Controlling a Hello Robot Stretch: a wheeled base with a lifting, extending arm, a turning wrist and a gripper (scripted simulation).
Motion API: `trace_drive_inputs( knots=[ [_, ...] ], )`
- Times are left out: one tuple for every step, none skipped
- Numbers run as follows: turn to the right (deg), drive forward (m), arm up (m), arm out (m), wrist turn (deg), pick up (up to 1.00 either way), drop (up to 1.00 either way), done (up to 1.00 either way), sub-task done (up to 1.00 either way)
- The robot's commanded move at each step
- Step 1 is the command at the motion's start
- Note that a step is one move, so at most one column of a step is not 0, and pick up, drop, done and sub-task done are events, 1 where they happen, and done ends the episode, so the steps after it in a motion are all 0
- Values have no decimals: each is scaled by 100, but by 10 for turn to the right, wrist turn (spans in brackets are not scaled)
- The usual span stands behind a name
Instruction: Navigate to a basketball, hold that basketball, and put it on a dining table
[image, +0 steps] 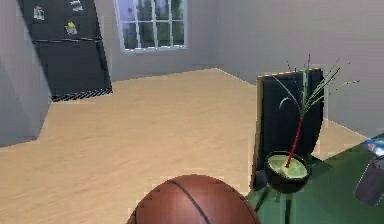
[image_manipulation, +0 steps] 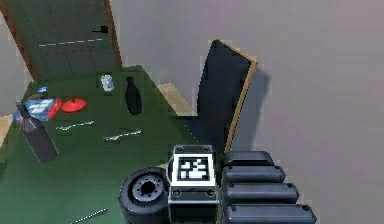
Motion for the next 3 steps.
trace_drive_inputs(
  knots=[
    [0,20,0,0,0,0,0,0,0],
    [-390,0,0,0,0,0,0,0,0],
    [300,0,0,0,0,0,0,0,0]
  ],
)
